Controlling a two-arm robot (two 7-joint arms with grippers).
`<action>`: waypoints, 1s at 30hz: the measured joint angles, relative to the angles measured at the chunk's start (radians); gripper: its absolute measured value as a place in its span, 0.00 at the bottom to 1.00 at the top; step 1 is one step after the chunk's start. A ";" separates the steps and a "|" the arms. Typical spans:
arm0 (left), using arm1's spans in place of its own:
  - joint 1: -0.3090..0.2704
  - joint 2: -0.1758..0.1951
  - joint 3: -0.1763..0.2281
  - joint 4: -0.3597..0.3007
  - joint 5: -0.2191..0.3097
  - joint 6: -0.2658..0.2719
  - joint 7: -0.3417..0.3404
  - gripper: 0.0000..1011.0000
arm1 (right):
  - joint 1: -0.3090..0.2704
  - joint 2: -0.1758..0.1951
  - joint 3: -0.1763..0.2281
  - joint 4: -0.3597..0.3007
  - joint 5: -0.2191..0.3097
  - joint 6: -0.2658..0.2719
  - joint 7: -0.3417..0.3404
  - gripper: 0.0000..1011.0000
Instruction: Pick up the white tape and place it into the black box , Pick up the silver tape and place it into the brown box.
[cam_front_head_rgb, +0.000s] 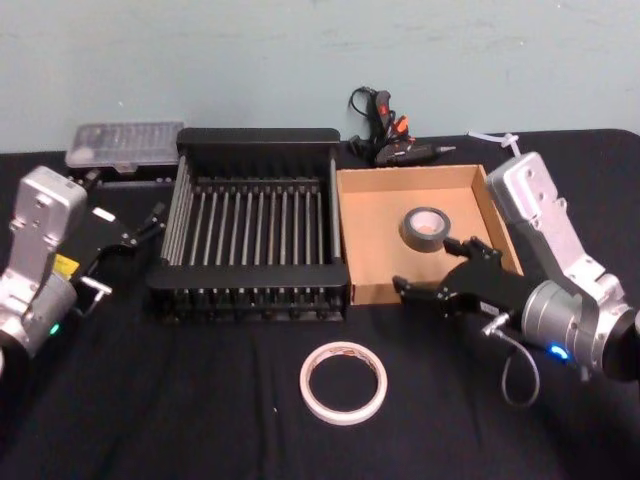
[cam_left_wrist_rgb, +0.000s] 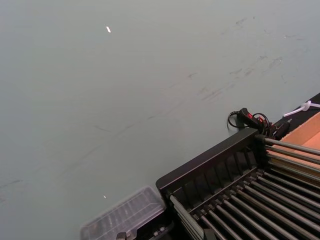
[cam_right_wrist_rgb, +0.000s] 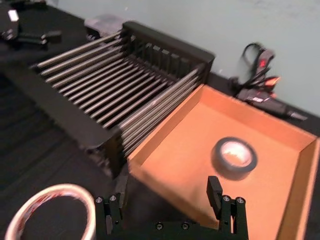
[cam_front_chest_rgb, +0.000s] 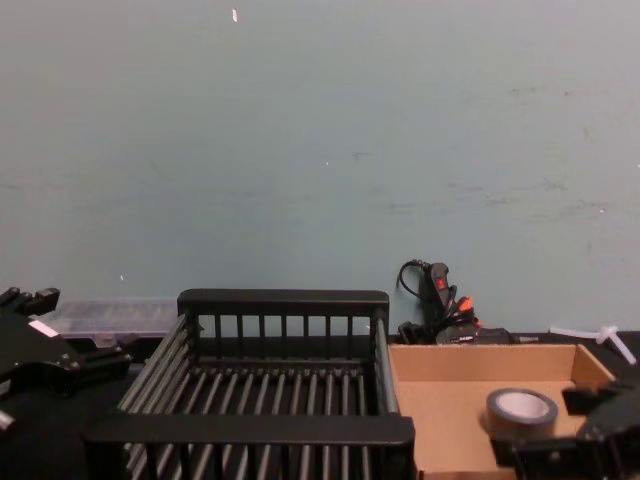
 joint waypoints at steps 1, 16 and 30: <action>0.000 0.000 0.000 0.000 0.000 0.000 0.000 0.99 | -0.007 0.005 -0.005 -0.007 0.004 0.011 0.003 0.99; 0.000 0.000 0.000 0.000 0.000 0.000 0.000 0.99 | -0.041 0.028 -0.056 -0.042 0.026 0.084 0.010 0.99; 0.000 0.000 0.000 0.000 0.000 0.000 0.000 0.99 | -0.025 0.028 -0.115 -0.039 0.007 0.115 0.015 0.99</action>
